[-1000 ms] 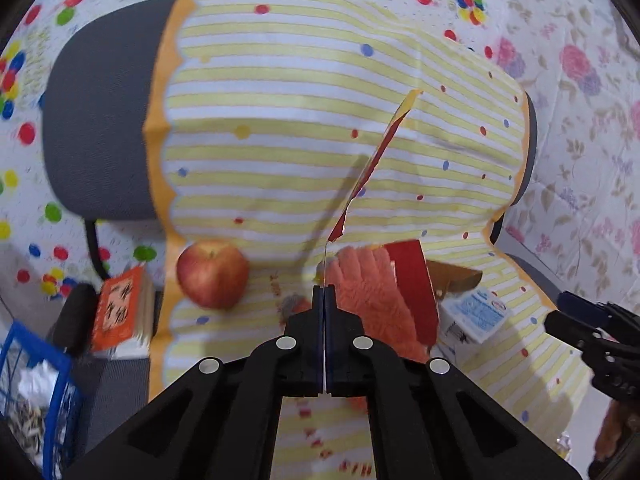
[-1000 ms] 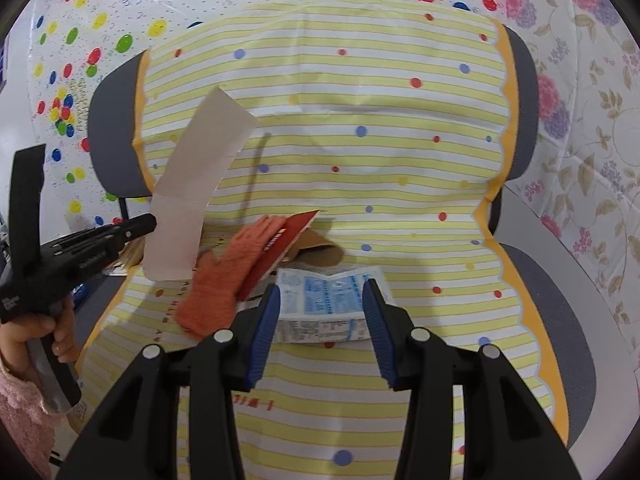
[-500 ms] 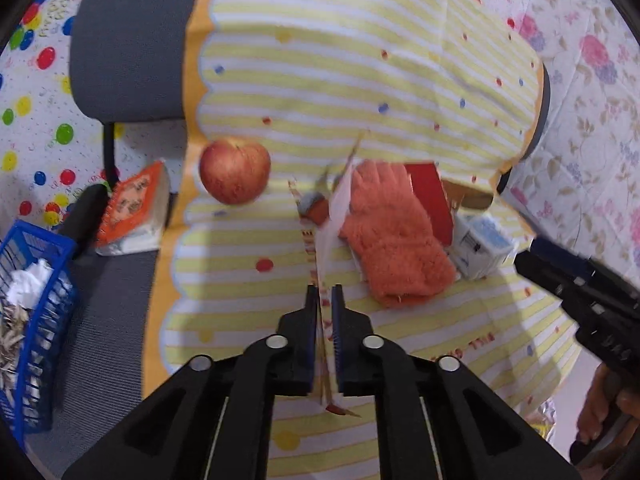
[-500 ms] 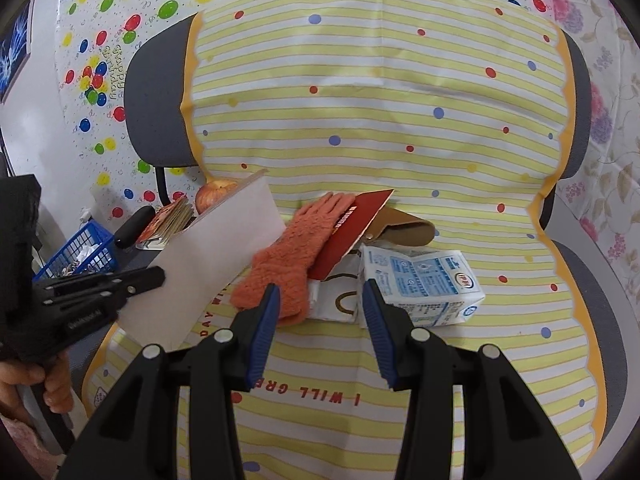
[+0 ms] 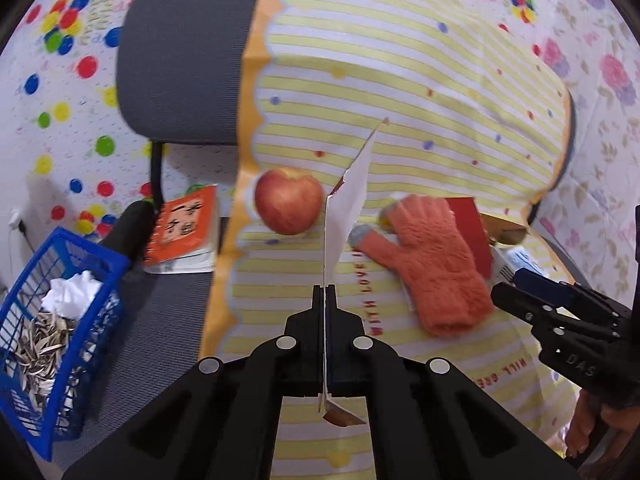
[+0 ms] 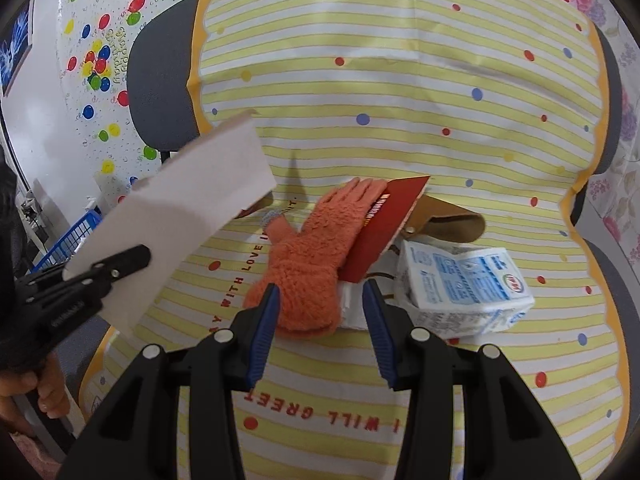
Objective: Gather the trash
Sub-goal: 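Grasp the orange glove with the right tool and lift it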
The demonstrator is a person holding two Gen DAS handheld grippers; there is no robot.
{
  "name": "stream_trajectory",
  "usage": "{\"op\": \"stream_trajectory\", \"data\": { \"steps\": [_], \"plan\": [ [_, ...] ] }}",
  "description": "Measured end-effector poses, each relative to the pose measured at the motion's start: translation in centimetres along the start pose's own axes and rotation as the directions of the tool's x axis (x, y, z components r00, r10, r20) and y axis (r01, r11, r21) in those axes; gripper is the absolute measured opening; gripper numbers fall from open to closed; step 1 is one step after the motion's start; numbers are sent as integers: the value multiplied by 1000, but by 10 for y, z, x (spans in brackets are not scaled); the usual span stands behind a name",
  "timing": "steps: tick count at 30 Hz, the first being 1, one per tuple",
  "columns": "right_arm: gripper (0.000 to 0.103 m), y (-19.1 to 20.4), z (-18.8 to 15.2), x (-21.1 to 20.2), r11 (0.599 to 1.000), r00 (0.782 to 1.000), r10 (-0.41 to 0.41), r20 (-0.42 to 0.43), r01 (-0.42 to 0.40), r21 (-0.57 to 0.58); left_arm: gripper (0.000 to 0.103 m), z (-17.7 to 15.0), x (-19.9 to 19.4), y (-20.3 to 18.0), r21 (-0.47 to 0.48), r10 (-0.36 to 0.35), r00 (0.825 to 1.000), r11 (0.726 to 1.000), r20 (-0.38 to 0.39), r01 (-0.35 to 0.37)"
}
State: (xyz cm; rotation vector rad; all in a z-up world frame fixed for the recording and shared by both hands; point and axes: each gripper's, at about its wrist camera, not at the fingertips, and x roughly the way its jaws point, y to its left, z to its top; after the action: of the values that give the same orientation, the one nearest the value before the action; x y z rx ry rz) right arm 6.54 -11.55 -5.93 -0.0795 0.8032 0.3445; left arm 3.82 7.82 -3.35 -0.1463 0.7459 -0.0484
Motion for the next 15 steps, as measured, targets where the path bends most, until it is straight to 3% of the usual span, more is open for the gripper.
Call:
{"op": "stream_trajectory", "data": {
  "steps": [8,9,11,15],
  "plan": [
    [42,3,-4,41,1000,997,-21,-72,22,5,0,-10,15,15,-50,-13,999,999,-44,11],
    [39,4,-6,43,1000,997,-28,-78,28,-1,0,-10,15,16,-51,-13,999,999,-45,11],
    [18,7,-6,40,999,997,-49,-64,48,-12,0,-11,15,17,-53,-11,999,999,-43,9],
    [14,8,4,25,997,998,-58,-13,57,-42,0,-8,10,18,-58,-9,1000,998,-27,7]
  ]
}}
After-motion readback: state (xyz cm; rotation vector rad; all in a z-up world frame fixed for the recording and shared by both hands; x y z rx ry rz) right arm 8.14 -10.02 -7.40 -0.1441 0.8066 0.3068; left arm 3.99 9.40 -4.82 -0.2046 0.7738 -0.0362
